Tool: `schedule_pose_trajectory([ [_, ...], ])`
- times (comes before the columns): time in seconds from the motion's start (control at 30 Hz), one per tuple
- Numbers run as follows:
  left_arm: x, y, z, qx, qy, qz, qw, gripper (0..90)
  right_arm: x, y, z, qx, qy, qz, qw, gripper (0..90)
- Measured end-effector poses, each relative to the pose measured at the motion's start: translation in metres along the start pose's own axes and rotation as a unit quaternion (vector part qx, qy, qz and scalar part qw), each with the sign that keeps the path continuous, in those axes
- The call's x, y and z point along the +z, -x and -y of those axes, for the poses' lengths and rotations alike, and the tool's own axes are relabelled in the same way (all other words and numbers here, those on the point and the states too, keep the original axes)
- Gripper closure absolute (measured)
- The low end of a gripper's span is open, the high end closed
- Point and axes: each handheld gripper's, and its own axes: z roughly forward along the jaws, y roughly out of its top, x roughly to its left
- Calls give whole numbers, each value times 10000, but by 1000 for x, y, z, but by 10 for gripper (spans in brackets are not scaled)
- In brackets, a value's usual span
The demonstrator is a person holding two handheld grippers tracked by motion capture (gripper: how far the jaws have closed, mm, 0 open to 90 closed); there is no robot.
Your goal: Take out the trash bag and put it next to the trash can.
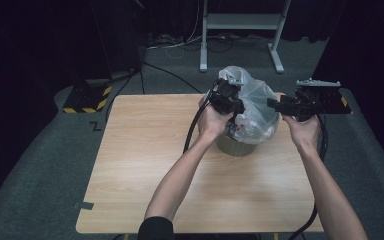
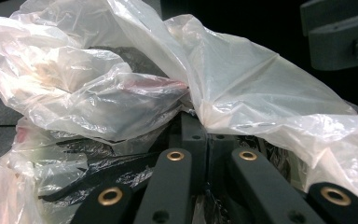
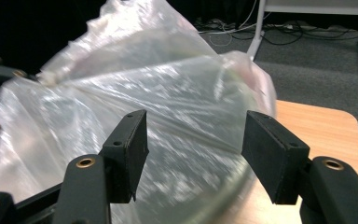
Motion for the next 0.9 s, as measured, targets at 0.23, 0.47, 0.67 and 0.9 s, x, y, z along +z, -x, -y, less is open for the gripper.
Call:
schedule_pose_trajectory([
  [0.23, -8, 3, -7, 3, 120, 136, 9998, 889, -6, 9, 20, 29, 153, 115, 9998, 402],
  [0.47, -12, 3, -14, -110, 229, 257, 9993, 890, -13, 26, 41, 227, 444, 208, 9985, 401],
  [0.67, -12, 1, -15, -271, 313, 379, 9984, 891, -15, 37, 62, 391, 566, 283, 9972, 403],
  [0.9, -13, 1, -20, -369, 388, 521, 9972, 893, -9, 46, 89, 470, 439, 347, 9973, 392],
])
